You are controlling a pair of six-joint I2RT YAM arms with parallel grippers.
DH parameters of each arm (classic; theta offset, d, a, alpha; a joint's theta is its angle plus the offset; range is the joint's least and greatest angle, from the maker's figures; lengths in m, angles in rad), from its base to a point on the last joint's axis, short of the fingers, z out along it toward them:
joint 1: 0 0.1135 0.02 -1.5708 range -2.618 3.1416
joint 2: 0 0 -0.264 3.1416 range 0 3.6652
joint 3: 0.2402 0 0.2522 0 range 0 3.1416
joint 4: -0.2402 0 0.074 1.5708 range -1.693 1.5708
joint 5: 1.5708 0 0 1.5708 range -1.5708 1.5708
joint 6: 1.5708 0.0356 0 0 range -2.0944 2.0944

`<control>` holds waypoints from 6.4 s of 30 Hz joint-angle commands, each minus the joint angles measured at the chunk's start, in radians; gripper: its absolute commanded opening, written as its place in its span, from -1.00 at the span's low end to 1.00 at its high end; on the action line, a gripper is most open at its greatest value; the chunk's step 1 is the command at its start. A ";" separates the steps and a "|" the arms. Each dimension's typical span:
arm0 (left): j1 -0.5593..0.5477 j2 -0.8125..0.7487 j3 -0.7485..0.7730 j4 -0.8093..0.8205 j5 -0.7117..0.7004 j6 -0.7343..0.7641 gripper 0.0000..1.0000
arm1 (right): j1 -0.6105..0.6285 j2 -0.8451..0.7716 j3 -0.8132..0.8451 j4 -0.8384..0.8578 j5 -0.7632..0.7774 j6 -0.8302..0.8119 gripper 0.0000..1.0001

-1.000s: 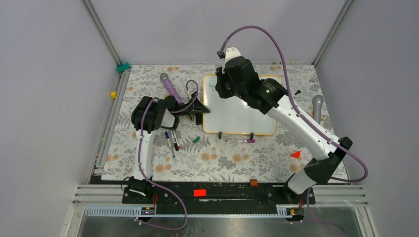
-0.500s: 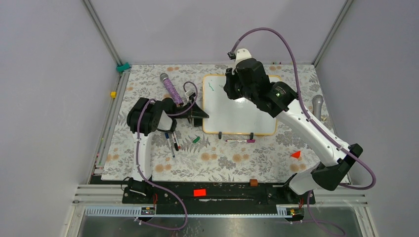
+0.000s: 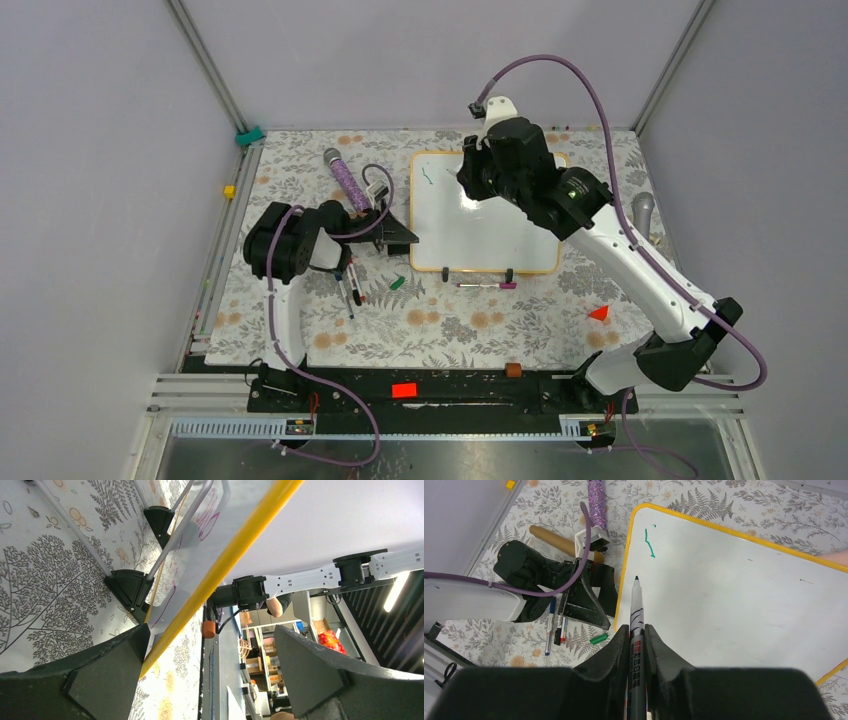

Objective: Write a sentence on the whiteboard

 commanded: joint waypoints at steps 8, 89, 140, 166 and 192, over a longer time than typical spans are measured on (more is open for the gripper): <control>0.099 -0.077 -0.030 0.037 -0.035 0.023 0.98 | -0.011 -0.062 -0.002 0.023 -0.007 -0.020 -1.00; 0.139 -0.466 -0.211 -0.131 -0.271 0.433 0.98 | -0.034 -0.514 -0.547 0.214 0.023 -0.095 -1.00; -0.026 -0.063 0.088 0.043 0.015 0.480 -0.32 | -0.032 -0.421 -0.490 0.219 -0.019 0.016 -1.00; -0.017 -0.055 -0.004 0.043 0.202 0.449 -1.00 | -0.034 -0.416 -0.509 0.226 -0.002 0.019 -1.00; -0.017 -0.086 -0.063 0.043 0.155 0.482 -1.00 | 0.118 0.003 -0.192 0.250 0.095 0.004 -1.00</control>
